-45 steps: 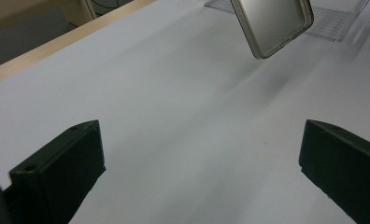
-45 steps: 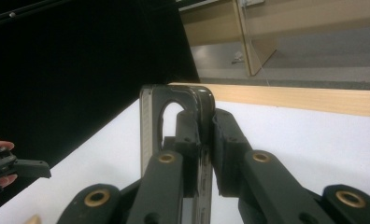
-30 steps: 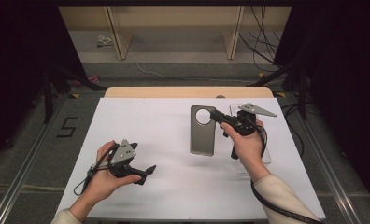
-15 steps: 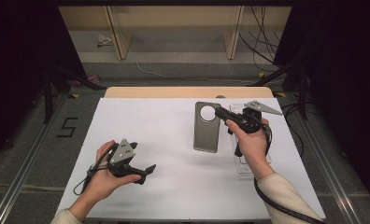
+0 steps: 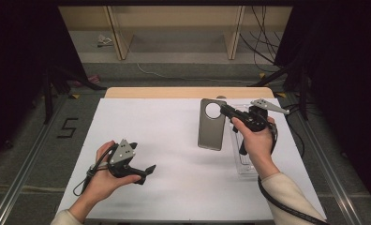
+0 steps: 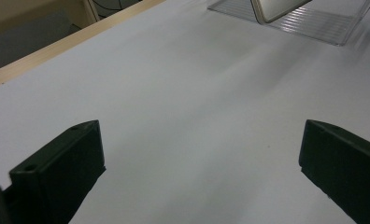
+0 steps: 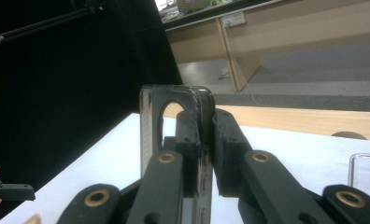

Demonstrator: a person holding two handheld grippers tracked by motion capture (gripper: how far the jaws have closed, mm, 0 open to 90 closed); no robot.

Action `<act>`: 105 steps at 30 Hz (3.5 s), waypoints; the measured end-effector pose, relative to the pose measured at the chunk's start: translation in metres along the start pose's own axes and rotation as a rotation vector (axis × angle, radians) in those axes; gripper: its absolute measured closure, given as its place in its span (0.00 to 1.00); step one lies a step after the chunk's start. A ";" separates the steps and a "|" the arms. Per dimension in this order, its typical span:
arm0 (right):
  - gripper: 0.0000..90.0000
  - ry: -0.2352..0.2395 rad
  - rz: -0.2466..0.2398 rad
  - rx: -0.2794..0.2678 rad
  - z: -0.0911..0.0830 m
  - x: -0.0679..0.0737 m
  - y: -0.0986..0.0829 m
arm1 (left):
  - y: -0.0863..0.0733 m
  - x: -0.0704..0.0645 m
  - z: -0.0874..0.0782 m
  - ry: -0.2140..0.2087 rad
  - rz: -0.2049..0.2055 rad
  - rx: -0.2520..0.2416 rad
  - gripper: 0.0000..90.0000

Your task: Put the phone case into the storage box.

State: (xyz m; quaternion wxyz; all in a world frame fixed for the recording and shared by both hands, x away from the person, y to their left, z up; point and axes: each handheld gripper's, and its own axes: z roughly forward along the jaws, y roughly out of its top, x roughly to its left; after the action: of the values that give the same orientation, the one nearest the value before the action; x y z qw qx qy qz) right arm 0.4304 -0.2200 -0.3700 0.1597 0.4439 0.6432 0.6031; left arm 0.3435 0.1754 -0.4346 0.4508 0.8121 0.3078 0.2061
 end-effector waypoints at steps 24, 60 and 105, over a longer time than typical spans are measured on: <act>0.92 -0.026 0.003 -0.023 -0.008 -0.010 0.007 | -0.001 0.000 0.001 0.000 -0.001 0.001 0.00; 0.92 -0.053 0.006 -0.045 -0.016 -0.021 0.015 | 0.000 0.001 0.000 0.005 -0.002 -0.001 0.00; 0.92 -0.120 0.041 -0.106 -0.037 -0.048 0.028 | 0.001 0.003 -0.001 0.012 -0.008 -0.007 0.00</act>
State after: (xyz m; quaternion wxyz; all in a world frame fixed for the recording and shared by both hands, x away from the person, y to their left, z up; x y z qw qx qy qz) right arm 0.4399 -0.2836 -0.3514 0.2088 0.4831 0.5906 0.6117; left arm 0.3449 0.1779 -0.4331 0.4527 0.8079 0.3131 0.2105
